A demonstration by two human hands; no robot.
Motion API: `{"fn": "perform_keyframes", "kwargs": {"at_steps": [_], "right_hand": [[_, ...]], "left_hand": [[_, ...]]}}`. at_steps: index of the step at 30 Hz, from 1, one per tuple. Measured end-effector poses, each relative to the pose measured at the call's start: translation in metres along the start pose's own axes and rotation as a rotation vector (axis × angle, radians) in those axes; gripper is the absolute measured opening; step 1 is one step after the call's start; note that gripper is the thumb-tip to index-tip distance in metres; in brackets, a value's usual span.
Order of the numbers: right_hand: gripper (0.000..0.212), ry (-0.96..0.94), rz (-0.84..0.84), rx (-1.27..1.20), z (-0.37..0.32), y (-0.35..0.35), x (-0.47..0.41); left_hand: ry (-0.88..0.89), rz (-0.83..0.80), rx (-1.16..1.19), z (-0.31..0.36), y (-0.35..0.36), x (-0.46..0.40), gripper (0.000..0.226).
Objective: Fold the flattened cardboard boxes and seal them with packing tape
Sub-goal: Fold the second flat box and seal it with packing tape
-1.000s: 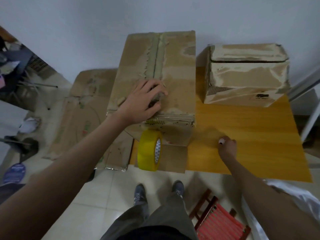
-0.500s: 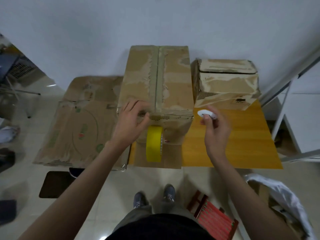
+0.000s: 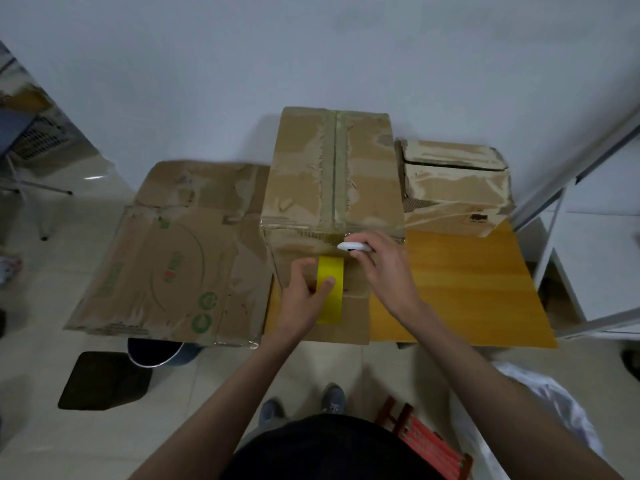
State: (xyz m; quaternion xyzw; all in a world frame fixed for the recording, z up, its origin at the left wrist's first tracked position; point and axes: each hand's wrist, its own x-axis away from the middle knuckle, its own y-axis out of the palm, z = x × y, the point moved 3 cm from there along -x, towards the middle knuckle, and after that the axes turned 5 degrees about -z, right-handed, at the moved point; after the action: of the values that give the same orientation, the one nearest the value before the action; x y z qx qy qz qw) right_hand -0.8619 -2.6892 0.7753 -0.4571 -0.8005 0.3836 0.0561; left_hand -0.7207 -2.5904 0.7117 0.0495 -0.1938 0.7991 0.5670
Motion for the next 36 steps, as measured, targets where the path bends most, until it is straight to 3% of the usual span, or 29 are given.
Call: {"fn": "perform_keyframes", "kwargs": {"at_steps": [6, 15, 23, 29, 36], "right_hand": [[0.017, -0.028, -0.075, 0.132, -0.006, 0.012, -0.007], [0.015, -0.032, -0.016, 0.266, -0.019, 0.017, -0.011], [0.014, 0.019, -0.11, 0.357, -0.003, -0.001, -0.005], [0.017, 0.289, -0.107, 0.381, 0.064, -0.023, 0.026], [0.022, 0.788, -0.153, 0.113, 0.155, 0.008, 0.061]], "left_hand": [[-0.019, -0.035, 0.047, 0.0, -0.002, 0.004, 0.054], [-0.018, -0.039, 0.158, 0.008, -0.006, 0.011, 0.043], [-0.004, -0.035, 0.176, 0.008, -0.007, 0.008, 0.035], [-0.001, -0.026, 0.16, 0.011, -0.007, 0.006, 0.037], [-0.015, -0.033, 0.135, 0.021, -0.008, 0.008, 0.037]]}}
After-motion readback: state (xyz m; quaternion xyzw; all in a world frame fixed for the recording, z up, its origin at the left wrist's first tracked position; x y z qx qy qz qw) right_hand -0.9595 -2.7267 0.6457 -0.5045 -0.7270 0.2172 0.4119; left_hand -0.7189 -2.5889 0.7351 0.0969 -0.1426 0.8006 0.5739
